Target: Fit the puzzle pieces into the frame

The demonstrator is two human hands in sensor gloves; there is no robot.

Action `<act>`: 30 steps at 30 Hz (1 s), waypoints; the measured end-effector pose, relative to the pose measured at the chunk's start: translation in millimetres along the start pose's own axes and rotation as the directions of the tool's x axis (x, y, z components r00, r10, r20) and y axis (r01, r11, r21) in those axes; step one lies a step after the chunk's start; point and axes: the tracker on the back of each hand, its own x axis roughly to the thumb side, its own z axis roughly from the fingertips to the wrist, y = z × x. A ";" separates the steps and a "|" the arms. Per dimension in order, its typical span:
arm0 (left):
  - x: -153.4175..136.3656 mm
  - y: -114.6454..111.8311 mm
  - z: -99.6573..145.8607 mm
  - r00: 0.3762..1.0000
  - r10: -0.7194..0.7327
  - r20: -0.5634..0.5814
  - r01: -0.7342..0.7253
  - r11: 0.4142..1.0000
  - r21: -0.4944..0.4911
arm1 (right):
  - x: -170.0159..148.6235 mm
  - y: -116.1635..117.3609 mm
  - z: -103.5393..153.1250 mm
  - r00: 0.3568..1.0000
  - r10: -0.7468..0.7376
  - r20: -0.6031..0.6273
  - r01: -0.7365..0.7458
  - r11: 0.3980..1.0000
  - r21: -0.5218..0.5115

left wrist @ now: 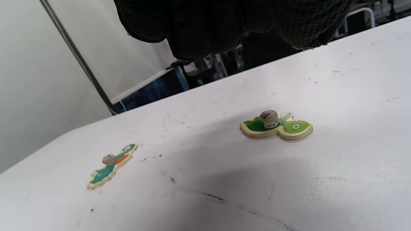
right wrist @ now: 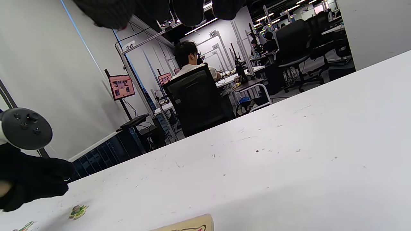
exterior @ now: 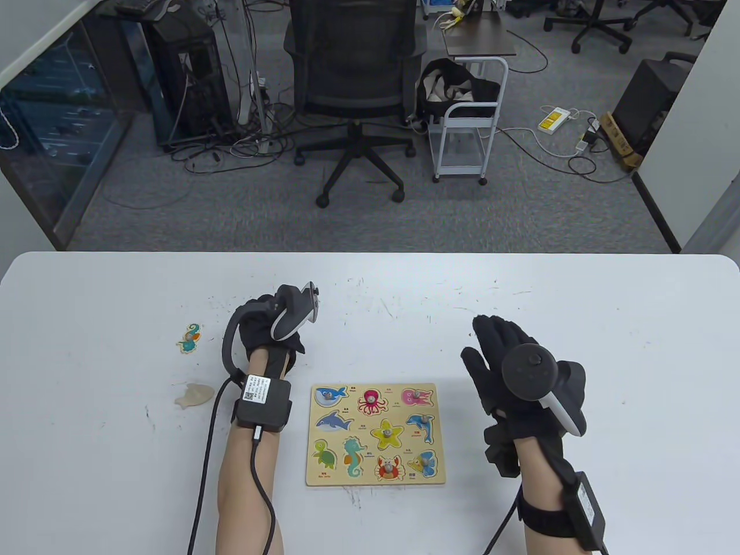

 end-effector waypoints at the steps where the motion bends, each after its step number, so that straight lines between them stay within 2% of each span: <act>1: 1.0 -3.6 -3.3 1.000 0.009 -0.001 -0.009 1.000 -0.010 | -0.8 -0.2 0.0 1.000 -0.005 -0.001 0.005 1.000 0.003; 6: 8.9 -26.1 -22.0 1.000 0.003 -0.017 -0.003 0.999 -0.037 | -2.6 -0.5 0.1 1.000 -0.010 -0.003 0.010 1.000 0.010; 13: 16.7 -41.8 -32.2 1.000 -0.017 -0.003 0.017 0.999 -0.035 | -3.4 0.3 0.4 1.000 -0.012 -0.002 0.012 1.000 0.014; 17: 23.0 -43.6 -33.2 0.996 -0.086 0.005 0.086 0.996 -0.005 | -5.2 1.0 -0.4 1.000 -0.017 -0.011 0.018 1.000 0.019; 24: 26.4 -46.2 -35.5 0.994 -0.108 0.005 0.108 0.994 0.036 | -4.2 3.1 -0.9 1.000 -0.007 -0.012 0.008 1.000 0.025; 30: 15.6 -26.4 -25.7 1.000 -0.021 0.022 0.019 0.996 0.093 | -4.2 2.7 -0.2 1.000 -0.010 -0.010 0.010 1.000 0.024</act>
